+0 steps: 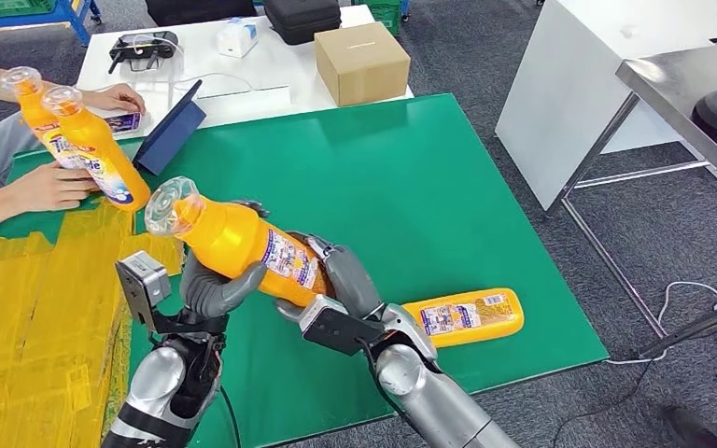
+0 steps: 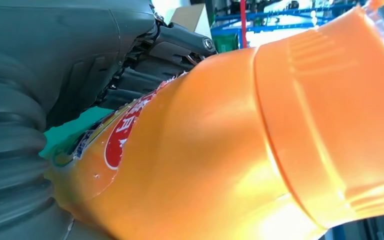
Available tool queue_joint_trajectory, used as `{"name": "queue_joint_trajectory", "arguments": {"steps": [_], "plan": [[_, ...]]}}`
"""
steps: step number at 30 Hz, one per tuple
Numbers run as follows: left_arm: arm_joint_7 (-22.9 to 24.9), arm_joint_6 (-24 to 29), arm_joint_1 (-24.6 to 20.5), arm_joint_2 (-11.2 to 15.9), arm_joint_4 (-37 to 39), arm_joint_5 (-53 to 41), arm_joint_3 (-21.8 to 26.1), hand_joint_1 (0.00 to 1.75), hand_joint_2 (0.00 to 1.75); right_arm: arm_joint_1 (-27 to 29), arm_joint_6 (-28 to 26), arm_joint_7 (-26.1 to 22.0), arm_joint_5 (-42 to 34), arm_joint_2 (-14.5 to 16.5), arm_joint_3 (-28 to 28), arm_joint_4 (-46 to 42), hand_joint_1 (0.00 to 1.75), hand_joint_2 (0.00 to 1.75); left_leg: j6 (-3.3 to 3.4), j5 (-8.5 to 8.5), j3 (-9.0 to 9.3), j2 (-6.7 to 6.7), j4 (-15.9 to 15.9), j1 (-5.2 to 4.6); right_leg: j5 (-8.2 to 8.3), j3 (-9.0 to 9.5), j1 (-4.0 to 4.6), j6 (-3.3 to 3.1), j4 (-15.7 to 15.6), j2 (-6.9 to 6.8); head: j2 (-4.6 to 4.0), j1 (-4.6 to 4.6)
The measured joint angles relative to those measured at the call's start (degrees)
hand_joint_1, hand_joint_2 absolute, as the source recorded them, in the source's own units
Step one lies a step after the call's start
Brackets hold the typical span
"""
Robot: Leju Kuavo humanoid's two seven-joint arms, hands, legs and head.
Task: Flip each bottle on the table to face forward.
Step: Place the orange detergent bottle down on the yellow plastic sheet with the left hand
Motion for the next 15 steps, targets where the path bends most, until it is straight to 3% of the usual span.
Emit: {"name": "queue_joint_trajectory", "arguments": {"steps": [6, 7, 10, 11, 15], "plan": [[-0.72, 0.97, 0.28, -0.03, -0.62, -1.62, 0.01, 1.75, 1.75, -0.20, -0.11, -0.28, -0.32, 0.30, 0.11, 0.47, 1.75, 1.75, 0.00, 0.00, 0.00, 0.00, 0.00, 0.00, 0.00, 0.00, 0.00, 0.00, 0.00, 0.00, 0.00, 0.01], [-0.79, 1.03, 0.29, -0.03, -0.62, -1.84, -0.02, 1.75, 1.75, -0.20, -0.16, -0.35, -0.35, 0.32, 0.11, 0.53, 1.63, 1.75, 0.00, 0.00, 0.00, 0.00, 0.00, 0.00, 0.00, 0.00, 0.00, 0.00, 0.00, 0.00, 0.00, 0.01], [-1.15, 1.73, 0.30, -0.03, -0.63, -2.95, -0.19, 1.75, 1.75, -0.17, -0.61, -0.61, -0.74, 0.37, 0.12, 0.61, 0.35, 1.75, 0.00, 0.00, 0.00, 0.00, 0.00, 0.00, 0.00, 0.00, 0.00, 0.00, 0.00, 0.00, 0.00, 0.01], [-1.38, 2.29, 0.29, -0.03, -0.65, -3.70, -0.25, 1.75, 1.75, -0.09, -0.91, -0.77, -0.98, 0.37, 0.13, 0.61, 0.03, 1.75, 0.00, 0.00, 0.00, 0.00, 0.00, 0.00, 0.00, -0.01, 0.00, 0.00, 0.00, 0.00, 0.00, 0.01], [-2.66, 6.39, -0.08, 0.23, -1.46, -7.45, 0.24, 1.75, 1.75, 1.44, -2.47, -1.43, -1.87, -0.14, -0.33, -0.16, 0.00, 1.75, 0.00, 0.00, -0.01, -0.01, 0.01, 0.00, 0.00, -0.01, 0.00, 0.00, 0.00, -0.01, 0.00, 0.01]]}}
